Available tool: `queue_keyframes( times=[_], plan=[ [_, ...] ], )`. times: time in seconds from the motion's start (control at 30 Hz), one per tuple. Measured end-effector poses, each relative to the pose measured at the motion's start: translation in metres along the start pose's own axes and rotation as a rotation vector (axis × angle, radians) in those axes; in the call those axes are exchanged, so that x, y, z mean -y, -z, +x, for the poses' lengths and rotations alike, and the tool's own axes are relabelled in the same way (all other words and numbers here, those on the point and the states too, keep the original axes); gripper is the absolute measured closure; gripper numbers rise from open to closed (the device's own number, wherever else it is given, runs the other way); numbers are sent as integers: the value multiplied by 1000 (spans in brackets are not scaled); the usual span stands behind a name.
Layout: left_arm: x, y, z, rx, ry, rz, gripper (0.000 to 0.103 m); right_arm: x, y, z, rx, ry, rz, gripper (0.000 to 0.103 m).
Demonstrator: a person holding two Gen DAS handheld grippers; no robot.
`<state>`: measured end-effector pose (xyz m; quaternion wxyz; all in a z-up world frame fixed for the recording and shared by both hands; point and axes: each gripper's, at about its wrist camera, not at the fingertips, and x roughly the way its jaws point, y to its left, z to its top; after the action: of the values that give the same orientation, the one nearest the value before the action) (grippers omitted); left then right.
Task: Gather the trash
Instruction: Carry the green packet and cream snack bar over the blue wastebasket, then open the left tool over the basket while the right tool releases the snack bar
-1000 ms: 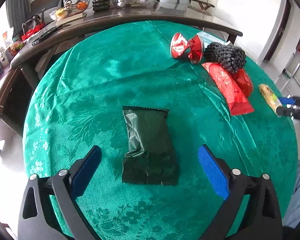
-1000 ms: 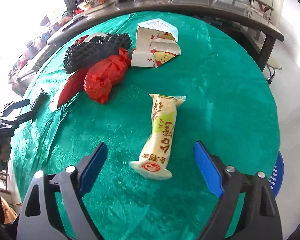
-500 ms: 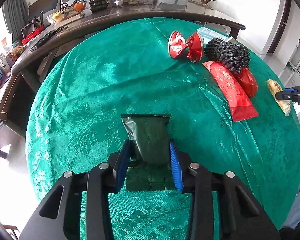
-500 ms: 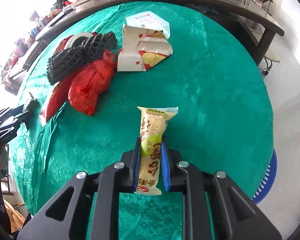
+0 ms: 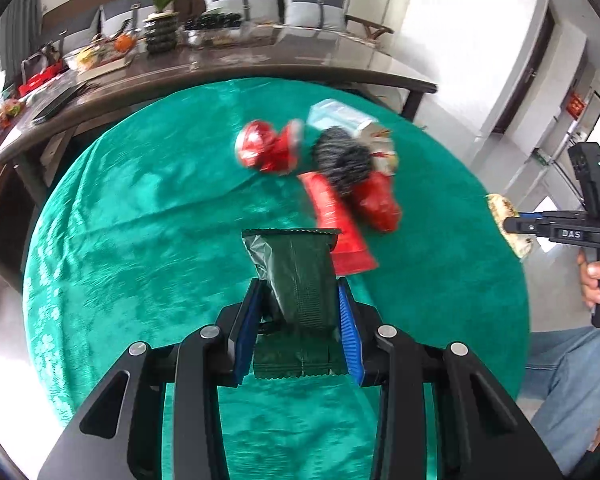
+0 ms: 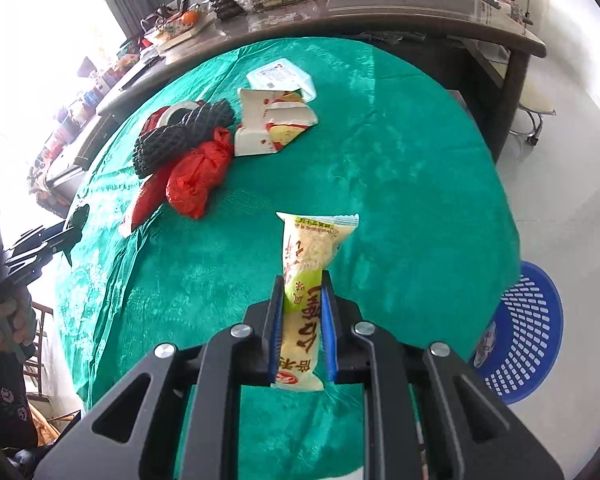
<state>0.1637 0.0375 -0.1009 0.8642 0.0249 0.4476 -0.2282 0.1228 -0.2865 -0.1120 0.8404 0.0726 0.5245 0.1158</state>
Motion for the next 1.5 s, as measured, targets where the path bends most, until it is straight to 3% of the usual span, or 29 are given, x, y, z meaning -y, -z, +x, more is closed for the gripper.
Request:
queue_keyframes(
  times=[0.17,0.5,0.73,0.93,1.23,1.5],
  plan=[
    [52,-19,2,11,88,58,67,33,11,-29,48,20,44,87],
    [194,-61,34,-5,255,208,67,132,36,-82,130,104,169,87],
    [299,-78,85,-57,368,287,67,192,52,-94,149,166,224,87],
    [371,-81,143,-110,405,337,67,241,58,-88,149,208,268,87],
    [425,-74,214,-162,404,373,66,310,83,-61,138,218,386,87],
    [445,-67,261,-206,382,382,66,330,82,-53,150,198,416,87]
  ],
)
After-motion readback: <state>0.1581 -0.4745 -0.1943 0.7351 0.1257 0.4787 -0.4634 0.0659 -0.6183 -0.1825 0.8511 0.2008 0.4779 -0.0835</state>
